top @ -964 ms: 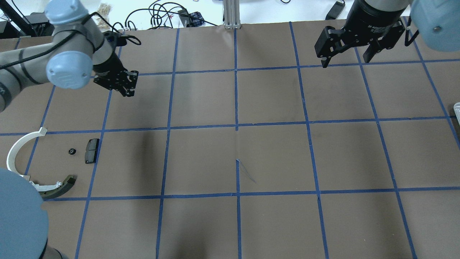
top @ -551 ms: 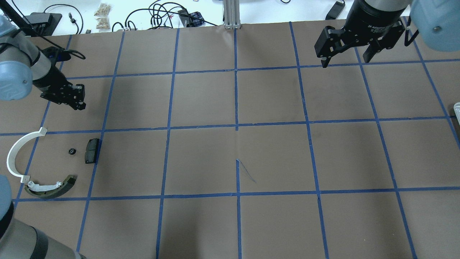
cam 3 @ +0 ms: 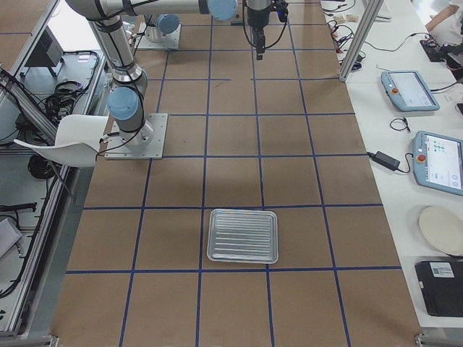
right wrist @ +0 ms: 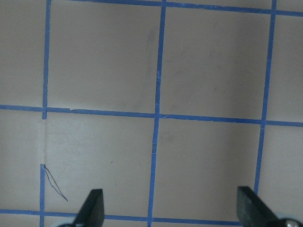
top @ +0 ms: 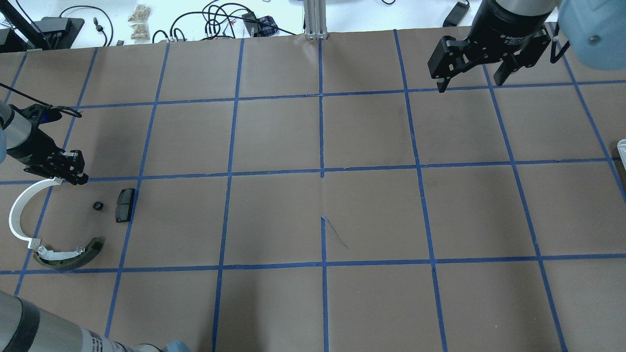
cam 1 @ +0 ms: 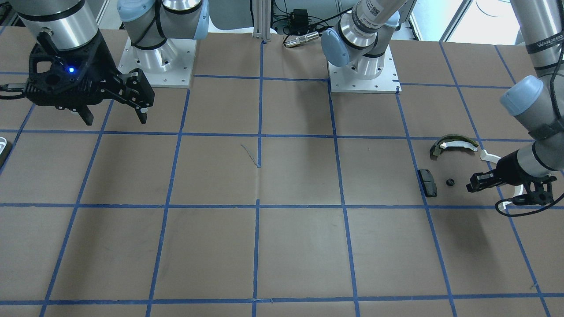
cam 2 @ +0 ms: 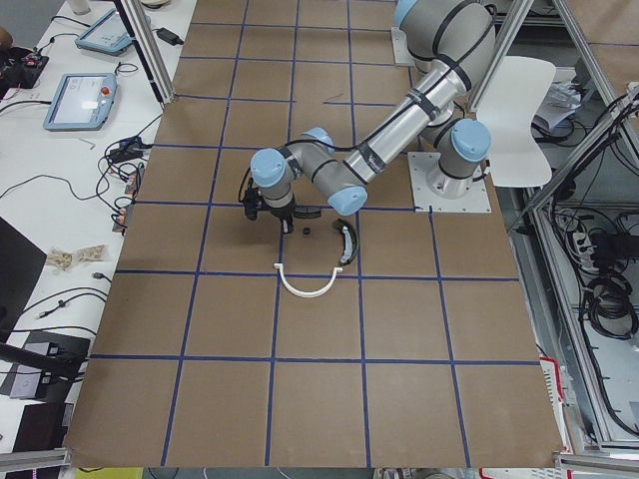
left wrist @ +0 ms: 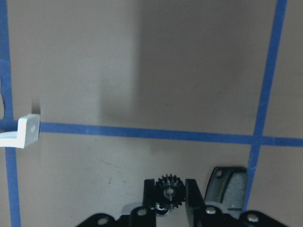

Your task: Place bearing gear from tray to pile

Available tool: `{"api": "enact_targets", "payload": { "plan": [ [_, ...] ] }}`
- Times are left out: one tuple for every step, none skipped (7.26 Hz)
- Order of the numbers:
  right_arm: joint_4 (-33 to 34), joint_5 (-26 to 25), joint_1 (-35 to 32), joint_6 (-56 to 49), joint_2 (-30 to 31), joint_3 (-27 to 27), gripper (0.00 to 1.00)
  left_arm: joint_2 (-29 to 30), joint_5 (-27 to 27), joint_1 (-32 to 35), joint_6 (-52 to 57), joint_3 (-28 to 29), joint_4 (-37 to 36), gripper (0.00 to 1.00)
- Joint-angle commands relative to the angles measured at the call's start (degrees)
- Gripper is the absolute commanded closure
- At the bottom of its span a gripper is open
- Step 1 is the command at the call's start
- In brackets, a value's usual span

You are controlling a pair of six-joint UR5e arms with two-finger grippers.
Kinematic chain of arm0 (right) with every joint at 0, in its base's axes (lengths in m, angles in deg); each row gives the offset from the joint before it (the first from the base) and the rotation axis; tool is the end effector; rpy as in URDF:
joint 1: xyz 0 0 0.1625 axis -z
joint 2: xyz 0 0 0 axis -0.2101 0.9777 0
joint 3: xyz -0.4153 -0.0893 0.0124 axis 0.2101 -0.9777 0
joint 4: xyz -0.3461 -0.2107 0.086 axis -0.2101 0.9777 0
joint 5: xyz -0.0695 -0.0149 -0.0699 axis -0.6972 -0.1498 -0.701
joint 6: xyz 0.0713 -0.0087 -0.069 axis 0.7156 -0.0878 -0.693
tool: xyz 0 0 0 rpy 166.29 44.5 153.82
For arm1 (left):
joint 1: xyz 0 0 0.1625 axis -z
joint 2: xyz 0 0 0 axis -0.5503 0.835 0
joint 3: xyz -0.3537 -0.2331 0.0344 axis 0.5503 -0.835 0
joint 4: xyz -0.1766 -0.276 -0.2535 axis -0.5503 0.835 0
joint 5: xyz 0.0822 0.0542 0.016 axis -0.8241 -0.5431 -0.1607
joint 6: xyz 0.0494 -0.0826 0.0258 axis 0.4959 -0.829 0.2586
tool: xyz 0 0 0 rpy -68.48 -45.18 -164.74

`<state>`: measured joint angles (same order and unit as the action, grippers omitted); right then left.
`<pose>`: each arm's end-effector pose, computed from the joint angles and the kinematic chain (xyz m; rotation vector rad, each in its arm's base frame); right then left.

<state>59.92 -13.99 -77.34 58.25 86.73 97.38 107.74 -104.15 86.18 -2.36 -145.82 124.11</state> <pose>0.1279 -0.5126 0.5101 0.1130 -3.1274 0.1294 0.2394 -0.5387 0.2269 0.1714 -3.0348 -0.1702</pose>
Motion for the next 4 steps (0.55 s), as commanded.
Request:
{"api": "enact_targets", "payload": {
  "plan": [
    [0.07, -0.02, 0.00, -0.07, -0.07, 0.10, 0.00, 0.47, -0.07, -1.64, 0.74, -0.94, 0.10, 1.00],
    [-0.10, -0.02, 0.00, -0.07, 0.01, 0.10, 0.00, 0.47, -0.07, -1.64, 0.56, -1.81, -0.07, 1.00],
    [-0.10, -0.02, 0.00, -0.07, 0.01, 0.10, 0.00, 0.56, 0.02, -1.64, 0.65, -2.61, -0.42, 1.00],
    [-0.45, -0.02, 0.09, 0.02, -0.07, 0.10, 0.00, -0.49, -0.33, -1.55, 0.74, -3.48, -0.25, 1.00]
  ]
}}
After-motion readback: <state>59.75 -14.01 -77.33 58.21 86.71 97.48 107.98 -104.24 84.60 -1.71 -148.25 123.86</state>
